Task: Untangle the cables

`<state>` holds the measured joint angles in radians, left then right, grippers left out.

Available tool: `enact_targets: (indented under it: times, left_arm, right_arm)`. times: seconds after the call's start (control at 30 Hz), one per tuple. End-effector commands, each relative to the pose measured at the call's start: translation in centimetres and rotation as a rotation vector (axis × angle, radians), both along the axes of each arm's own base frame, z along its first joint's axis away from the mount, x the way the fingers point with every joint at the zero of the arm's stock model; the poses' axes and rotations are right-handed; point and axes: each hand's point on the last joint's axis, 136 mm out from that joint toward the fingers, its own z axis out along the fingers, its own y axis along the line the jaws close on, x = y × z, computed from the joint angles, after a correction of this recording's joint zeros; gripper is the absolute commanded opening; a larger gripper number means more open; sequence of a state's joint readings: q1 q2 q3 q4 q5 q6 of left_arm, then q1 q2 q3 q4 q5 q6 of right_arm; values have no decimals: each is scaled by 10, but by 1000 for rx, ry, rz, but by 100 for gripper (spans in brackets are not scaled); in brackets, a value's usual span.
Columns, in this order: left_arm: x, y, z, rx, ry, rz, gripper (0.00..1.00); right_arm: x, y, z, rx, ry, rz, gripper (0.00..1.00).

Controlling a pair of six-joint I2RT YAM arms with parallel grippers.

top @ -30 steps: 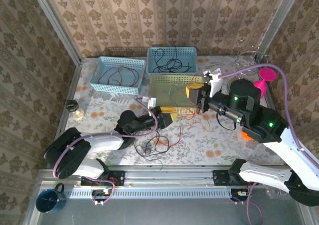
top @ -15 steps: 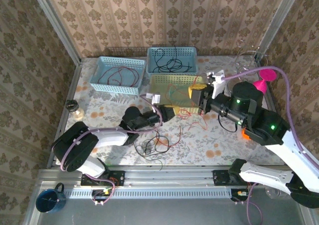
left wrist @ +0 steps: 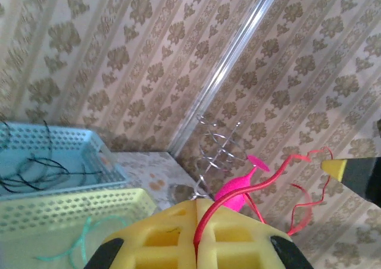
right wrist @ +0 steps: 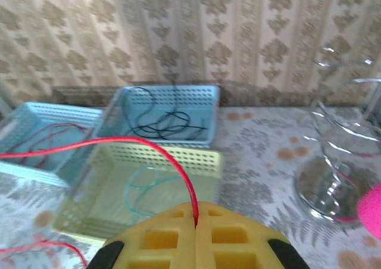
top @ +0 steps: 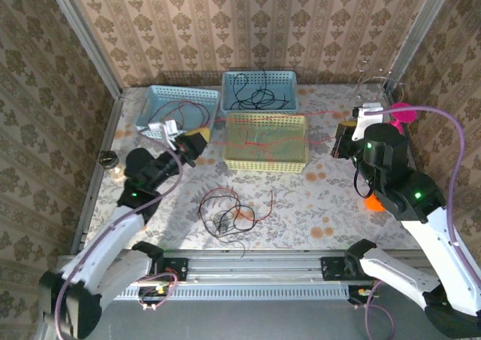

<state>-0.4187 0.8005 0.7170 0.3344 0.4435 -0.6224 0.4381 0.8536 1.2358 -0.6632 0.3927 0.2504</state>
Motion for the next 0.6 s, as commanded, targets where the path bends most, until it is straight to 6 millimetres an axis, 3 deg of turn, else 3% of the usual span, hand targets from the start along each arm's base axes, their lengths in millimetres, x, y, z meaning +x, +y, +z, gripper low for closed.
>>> enact_targets:
  times: [0.0, 0.17, 0.27, 0.57]
  left_arm:
    - [1, 16, -32, 217, 125, 62, 0]
    - [-7, 36, 2, 287, 122, 105, 0]
    - [-13, 47, 32, 314, 88, 131, 0]
    - [-28, 61, 140, 334, -58, 181, 0]
  right_arm:
    - [4, -13, -7, 19, 12, -66, 0]
    - [10, -34, -15, 13, 19, -147, 0]
    - [16, -39, -25, 16, 41, -169, 0]
    - [30, -43, -49, 8, 76, -204, 0]
